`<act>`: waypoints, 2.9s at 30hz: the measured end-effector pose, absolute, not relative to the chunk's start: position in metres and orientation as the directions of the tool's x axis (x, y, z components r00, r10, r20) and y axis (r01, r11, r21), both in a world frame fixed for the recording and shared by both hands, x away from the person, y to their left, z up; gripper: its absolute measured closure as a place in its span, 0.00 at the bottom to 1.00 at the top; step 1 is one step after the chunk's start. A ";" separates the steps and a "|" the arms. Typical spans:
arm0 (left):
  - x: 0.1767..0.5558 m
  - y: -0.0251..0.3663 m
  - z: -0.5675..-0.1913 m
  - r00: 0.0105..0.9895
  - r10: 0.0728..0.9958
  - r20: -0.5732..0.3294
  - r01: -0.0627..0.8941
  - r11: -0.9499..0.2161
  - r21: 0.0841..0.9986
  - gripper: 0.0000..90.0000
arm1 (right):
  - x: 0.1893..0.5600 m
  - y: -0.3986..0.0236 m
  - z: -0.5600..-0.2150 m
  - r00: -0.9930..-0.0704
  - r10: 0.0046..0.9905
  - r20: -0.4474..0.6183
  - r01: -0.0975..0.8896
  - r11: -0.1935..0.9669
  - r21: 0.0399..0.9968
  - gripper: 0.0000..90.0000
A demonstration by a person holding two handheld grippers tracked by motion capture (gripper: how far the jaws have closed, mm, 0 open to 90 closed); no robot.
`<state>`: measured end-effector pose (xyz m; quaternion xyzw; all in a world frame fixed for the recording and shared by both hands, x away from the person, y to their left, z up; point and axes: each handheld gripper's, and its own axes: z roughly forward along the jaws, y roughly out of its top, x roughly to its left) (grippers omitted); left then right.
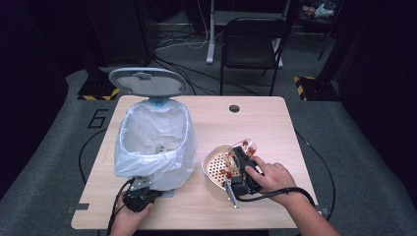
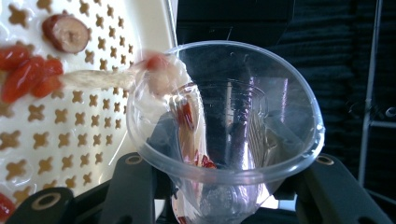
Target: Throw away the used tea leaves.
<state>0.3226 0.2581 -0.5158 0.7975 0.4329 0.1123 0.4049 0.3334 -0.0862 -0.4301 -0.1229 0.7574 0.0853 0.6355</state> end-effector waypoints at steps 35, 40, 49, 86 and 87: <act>0.323 0.258 -0.516 0.600 0.782 -0.172 0.600 -0.297 0.743 1.00 | 0.328 -0.084 -0.436 -0.005 -0.308 -0.951 -0.334 0.897 -0.288 0.60; 0.323 0.258 -0.516 0.600 0.781 -0.172 0.600 -0.297 0.743 1.00 | 0.328 -0.085 -0.437 -0.005 -0.300 -0.954 -0.326 0.902 -0.282 0.60; 0.323 0.258 -0.516 0.600 0.782 -0.172 0.600 -0.297 0.743 1.00 | 0.328 -0.085 -0.435 0.011 -0.341 -0.940 -0.335 0.884 -0.325 0.60; 0.323 0.258 -0.516 0.600 0.782 -0.171 0.600 -0.297 0.743 1.00 | 0.328 -0.086 -0.433 0.044 -0.374 -0.927 -0.342 0.866 -0.365 0.60; 0.323 0.258 -0.516 0.599 0.782 -0.172 0.600 -0.297 0.743 1.00 | 0.328 -0.086 -0.433 0.043 -0.373 -0.927 -0.342 0.866 -0.364 0.60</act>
